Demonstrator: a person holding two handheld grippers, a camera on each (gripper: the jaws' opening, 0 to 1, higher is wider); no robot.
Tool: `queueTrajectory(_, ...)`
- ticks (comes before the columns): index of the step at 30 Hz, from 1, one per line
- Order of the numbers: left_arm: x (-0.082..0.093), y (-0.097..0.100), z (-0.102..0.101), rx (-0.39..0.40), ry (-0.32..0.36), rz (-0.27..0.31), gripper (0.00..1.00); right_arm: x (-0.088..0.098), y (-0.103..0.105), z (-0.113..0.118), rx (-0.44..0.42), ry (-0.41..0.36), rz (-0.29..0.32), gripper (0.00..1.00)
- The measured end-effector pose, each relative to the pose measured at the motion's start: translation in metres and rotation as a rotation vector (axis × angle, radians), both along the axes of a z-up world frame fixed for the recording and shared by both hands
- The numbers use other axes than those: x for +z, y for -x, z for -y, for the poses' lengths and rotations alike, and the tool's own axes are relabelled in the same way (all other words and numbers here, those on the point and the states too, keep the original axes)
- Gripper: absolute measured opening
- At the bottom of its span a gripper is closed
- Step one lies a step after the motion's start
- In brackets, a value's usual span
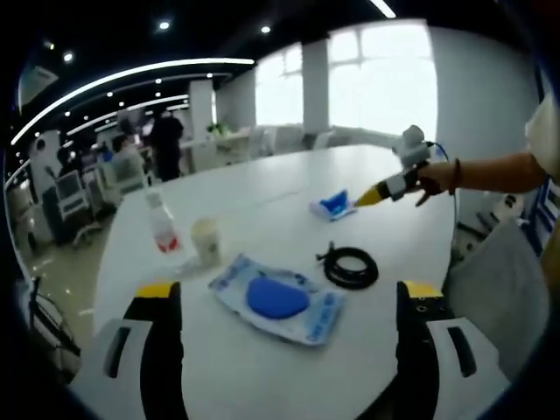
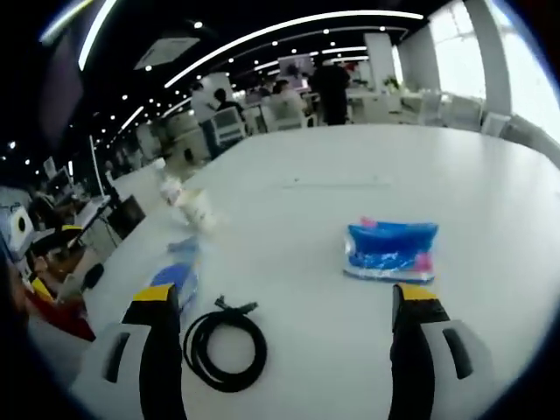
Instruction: Arrange the tabletop items into an orderly group along one side of the table until the central work area is clear of visible clutter.
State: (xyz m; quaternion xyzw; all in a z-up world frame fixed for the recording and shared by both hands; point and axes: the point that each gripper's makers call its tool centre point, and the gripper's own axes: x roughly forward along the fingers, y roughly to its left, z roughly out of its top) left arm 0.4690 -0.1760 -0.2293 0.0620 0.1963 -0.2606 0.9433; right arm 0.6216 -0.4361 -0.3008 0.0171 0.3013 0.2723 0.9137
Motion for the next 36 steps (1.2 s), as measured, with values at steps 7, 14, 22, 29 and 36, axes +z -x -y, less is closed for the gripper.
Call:
queueTrajectory(7,0.008,0.006,0.005,0.004,0.006,0.013,0.99,-0.011,0.022,-0.012,0.062,0.018,-0.017,0.99)
queueTrajectory(14,0.008,0.01,0.004,0.013,0.0,0.014,0.99,-0.02,0.031,-0.022,0.11,0.032,-0.013,0.97)
queueTrajectory(22,0.005,0.012,0.003,0.018,-0.005,0.007,0.99,-0.03,0.038,-0.034,0.143,0.016,-0.026,0.92)
queueTrajectory(29,0.002,0.006,0.0,0.015,-0.012,0.008,0.99,-0.041,0.051,-0.044,0.19,0.043,-0.037,0.91)
queueTrajectory(36,-0.006,-0.005,-0.008,-0.002,-0.031,-0.001,0.98,-0.048,0.068,-0.064,0.232,0.038,-0.054,0.91)
